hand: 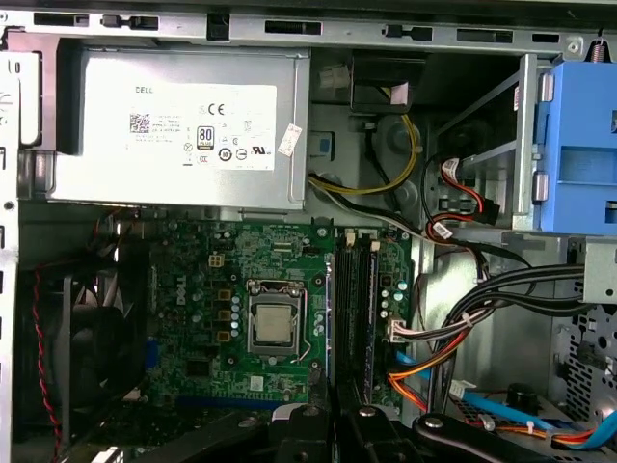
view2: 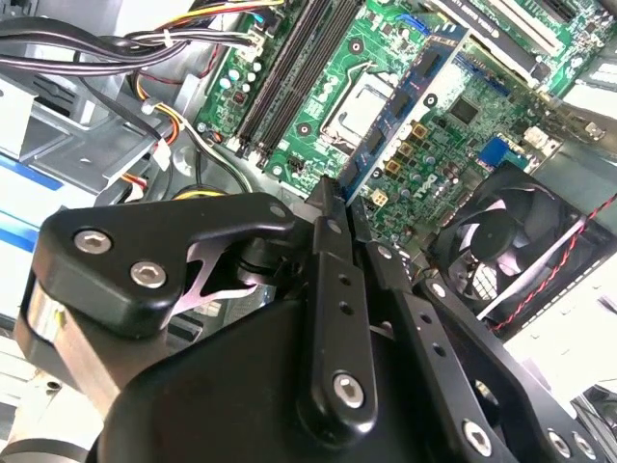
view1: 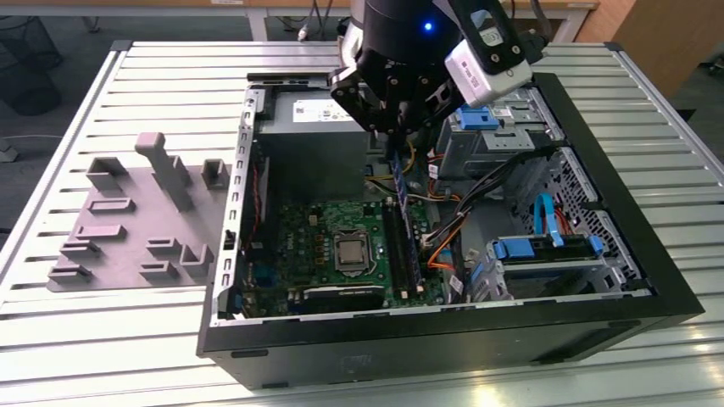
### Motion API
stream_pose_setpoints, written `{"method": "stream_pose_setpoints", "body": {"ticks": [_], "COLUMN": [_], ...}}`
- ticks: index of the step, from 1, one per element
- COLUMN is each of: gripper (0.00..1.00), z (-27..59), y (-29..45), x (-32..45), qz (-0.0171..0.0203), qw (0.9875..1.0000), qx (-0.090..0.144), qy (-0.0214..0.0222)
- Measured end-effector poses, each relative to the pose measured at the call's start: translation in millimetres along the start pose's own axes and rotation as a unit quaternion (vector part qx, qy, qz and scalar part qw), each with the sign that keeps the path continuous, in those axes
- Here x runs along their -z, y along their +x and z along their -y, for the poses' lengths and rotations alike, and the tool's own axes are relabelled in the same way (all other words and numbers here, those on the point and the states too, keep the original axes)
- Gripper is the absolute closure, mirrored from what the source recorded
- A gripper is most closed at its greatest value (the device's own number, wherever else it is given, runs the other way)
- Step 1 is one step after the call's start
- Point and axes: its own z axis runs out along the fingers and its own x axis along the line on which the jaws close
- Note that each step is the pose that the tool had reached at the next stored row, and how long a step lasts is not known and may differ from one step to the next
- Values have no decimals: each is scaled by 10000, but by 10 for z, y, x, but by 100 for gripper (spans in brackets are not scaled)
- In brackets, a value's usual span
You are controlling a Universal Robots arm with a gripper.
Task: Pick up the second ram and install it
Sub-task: 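Insert the second ram into the second slot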
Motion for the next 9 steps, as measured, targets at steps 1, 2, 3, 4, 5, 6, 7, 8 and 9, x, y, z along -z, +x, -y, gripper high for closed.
{"method": "stream_pose_setpoints", "body": {"ticks": [1, 2, 3, 4, 5, 6, 7, 8, 9], "gripper": [86, 86, 86, 86, 86, 86, 86, 86, 86], "z": [0, 0, 1, 0, 1, 0, 0, 1, 2], "y": [-9, -32, -49, -62, -65, -65, -66, -66, -65], "x": [-2, -7, -13, -22, -31, -37, -41, -50, -63], "qz": [1, 0, -1, -1, -1, -1, -1, -1, -1], "qw": [10000, 10000, 10000, 10000, 10000, 10000, 10000, 10000, 10000], "qx": [0, 0, 2, 13, 36, 52, 53, 53, 53], "qy": [-1, -1, 0, 1, 0, 1, 6, 7, 7]}}
